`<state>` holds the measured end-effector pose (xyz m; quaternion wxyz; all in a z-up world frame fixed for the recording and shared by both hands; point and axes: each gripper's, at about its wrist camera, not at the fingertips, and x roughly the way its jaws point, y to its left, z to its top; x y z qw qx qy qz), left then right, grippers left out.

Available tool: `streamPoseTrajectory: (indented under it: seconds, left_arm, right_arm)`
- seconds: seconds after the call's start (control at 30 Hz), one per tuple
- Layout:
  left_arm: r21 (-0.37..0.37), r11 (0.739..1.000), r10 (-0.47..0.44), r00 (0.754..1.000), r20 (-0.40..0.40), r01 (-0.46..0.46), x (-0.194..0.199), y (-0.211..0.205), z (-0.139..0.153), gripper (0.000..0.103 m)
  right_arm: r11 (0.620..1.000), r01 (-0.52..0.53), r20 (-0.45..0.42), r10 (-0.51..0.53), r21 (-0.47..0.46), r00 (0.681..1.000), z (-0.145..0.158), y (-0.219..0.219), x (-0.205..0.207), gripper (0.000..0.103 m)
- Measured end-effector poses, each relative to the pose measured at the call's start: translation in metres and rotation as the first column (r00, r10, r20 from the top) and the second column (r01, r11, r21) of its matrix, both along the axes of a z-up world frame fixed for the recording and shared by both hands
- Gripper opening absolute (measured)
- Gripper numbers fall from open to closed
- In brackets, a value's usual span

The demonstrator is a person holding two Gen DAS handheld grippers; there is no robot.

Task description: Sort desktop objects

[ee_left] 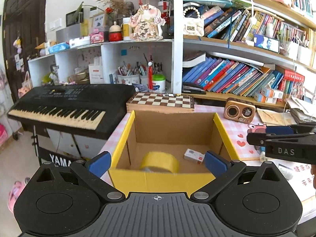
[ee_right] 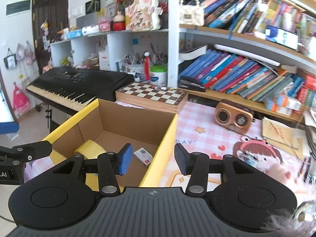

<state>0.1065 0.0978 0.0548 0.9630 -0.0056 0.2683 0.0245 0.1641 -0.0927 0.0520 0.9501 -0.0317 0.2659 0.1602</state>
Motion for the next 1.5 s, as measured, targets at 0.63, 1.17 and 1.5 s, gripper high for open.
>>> streamPoseTrajectory:
  seconds: [0.63,1.17,1.5]
  left_arm:
    - [0.002,1.0,0.004,1.0,-0.009,-0.004,-0.074,-0.002,-0.019,0.102]
    - [0.008,0.999,-0.049,0.994,-0.098,0.05,-0.099,-0.015,-0.046,0.102]
    - [0.002,0.997,-0.078,0.987,-0.137,0.079,-0.108,-0.021,-0.054,0.102]
  right_arm:
    - [0.994,0.108,-0.04,-0.109,-0.015,0.993,-0.034,0.006,-0.104,0.053]
    - [0.982,0.186,-0.091,-0.188,-0.031,0.978,-0.056,0.004,-0.146,0.057]
    - [0.975,0.218,-0.106,-0.22,-0.031,0.97,-0.06,-0.002,-0.16,0.064]
